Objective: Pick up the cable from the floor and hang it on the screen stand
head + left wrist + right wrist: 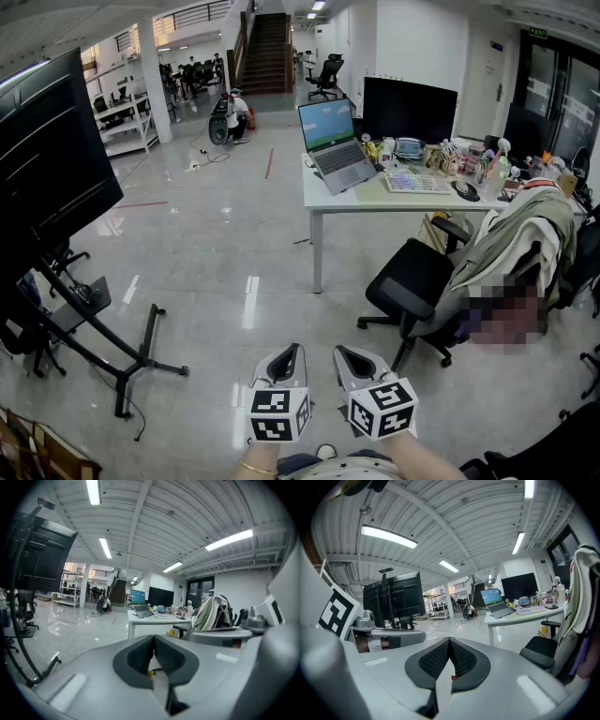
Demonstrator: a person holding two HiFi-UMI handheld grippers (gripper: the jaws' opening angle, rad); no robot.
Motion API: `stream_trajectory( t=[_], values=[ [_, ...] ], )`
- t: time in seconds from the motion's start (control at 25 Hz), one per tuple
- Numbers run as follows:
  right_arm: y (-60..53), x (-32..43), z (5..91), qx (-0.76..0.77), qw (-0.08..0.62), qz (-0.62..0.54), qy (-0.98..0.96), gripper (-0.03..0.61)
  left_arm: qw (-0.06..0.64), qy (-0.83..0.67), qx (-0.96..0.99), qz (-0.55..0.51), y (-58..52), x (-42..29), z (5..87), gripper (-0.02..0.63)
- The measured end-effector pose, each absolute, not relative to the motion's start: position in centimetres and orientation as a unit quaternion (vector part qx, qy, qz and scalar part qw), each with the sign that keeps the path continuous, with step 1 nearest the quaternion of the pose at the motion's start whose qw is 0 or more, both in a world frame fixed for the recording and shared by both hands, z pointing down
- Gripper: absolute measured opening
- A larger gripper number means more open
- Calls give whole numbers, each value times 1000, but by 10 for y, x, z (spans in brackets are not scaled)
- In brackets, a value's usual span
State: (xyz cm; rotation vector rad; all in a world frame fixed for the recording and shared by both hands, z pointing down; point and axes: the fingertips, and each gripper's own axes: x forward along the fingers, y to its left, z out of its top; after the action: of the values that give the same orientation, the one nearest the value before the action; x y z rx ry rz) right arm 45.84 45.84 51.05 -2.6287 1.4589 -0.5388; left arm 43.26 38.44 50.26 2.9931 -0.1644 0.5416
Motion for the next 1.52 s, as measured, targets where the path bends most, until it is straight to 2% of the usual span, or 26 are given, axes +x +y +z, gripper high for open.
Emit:
stream_trajectory(
  t=[0.2,0.4,0.64,1.16,1.52],
  values=[
    [413,433,509,-842,36,-177,508,-2,46,-79,981,170,346,405,496,8],
    [341,384,504,-796,16,-179,579,-2,68,-167,969,169,273,341,495,8],
    [241,304,490,-739,0,-171,652,-2,91,-274,945,154,174,232,485,8],
    [51,69,479,-599,-30,-166,783,-2,118,-470,866,125,6,-41,470,8],
    [-48,-20,494,-522,-60,-175,832,-2,149,-570,800,115,-70,-160,490,8]
  ],
)
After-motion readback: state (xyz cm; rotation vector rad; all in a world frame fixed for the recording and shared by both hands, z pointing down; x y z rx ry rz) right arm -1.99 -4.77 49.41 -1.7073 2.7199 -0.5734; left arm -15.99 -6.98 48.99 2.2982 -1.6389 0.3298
